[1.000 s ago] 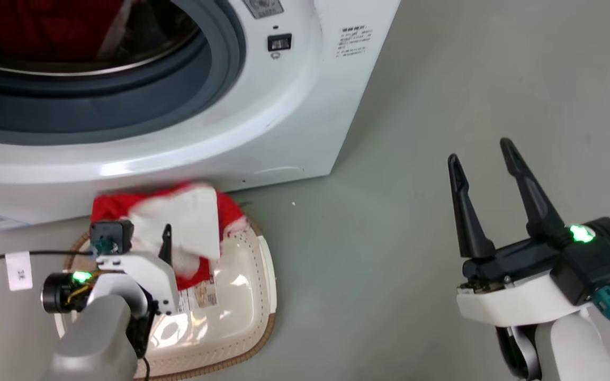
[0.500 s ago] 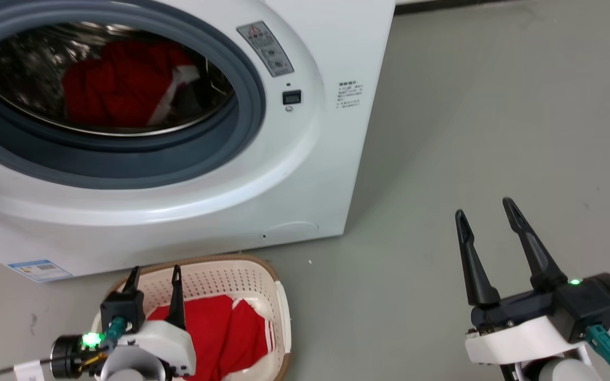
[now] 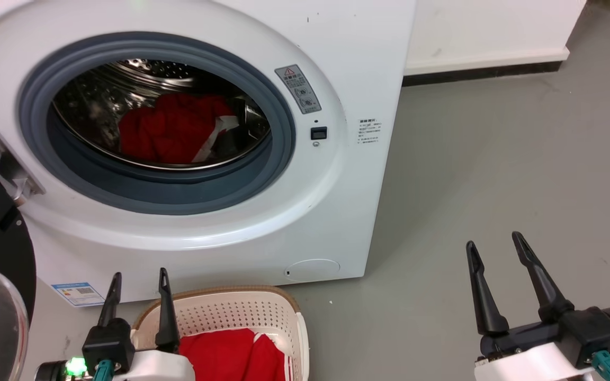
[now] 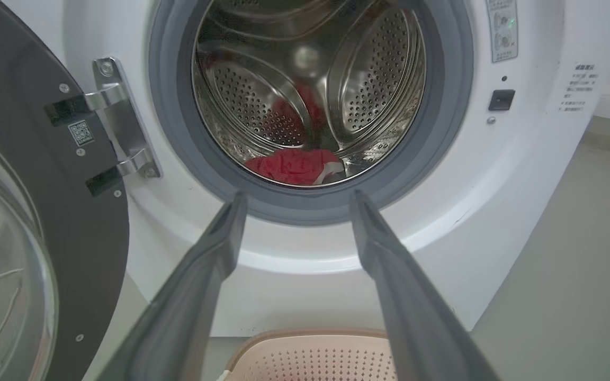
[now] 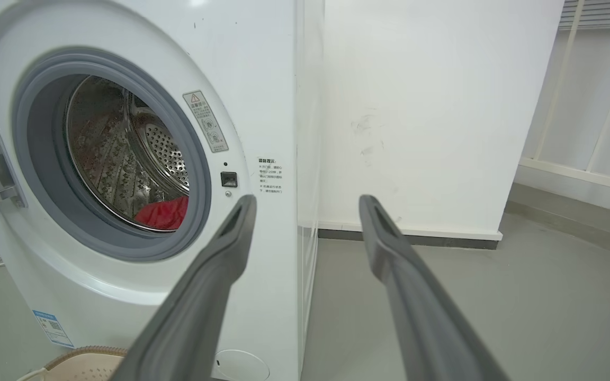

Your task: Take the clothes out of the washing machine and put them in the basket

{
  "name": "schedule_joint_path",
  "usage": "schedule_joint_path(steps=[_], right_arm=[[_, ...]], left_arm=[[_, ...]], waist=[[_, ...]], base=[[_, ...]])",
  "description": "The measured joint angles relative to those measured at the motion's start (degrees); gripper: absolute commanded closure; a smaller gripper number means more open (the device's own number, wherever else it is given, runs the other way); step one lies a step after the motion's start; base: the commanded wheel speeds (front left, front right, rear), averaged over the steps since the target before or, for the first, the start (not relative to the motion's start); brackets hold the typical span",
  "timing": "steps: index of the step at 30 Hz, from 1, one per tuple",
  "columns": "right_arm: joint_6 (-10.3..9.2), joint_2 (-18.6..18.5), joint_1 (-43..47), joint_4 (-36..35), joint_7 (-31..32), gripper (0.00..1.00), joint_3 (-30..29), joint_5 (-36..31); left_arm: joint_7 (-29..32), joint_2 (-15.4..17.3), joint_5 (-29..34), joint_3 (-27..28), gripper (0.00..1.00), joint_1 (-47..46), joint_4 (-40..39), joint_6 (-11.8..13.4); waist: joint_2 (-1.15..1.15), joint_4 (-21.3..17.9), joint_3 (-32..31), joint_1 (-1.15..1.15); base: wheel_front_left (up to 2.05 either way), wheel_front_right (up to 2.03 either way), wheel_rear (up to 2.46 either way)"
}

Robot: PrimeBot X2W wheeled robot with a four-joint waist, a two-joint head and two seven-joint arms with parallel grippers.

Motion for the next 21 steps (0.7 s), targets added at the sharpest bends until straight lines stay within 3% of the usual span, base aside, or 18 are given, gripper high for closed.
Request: schedule_joint_path(steps=[9, 14, 21], right_arm=[[0.0, 0.0, 1.5, -0.1, 0.0, 0.0, -0.9, 1.6], [0.0, 0.0, 1.3, -0.1, 0.0, 0.0, -0.3, 1.6], [0.0, 0.0, -2.2, -1.3, 0.0, 0.0, 1.2, 1.7]], left_arm=[[0.0, -1.6, 2.0, 2.3, 0.0, 3.8, -6.6, 0.8], [0.0, -1.6, 1.6, 3.9, 0.0, 1.9, -3.7, -1.3], [0.0, 1.5, 1.0, 6.7, 0.0, -10.4, 4.8, -5.4]], waist=[[0.0, 1.0, -1.2, 0.0], [0.0, 0.6, -0.8, 0.01], [0.0, -1.0, 2.5, 0.02]], base=[[0.0, 0.0, 0.0], [0.0, 0.0, 0.0], [0.0, 0.0, 0.0]])
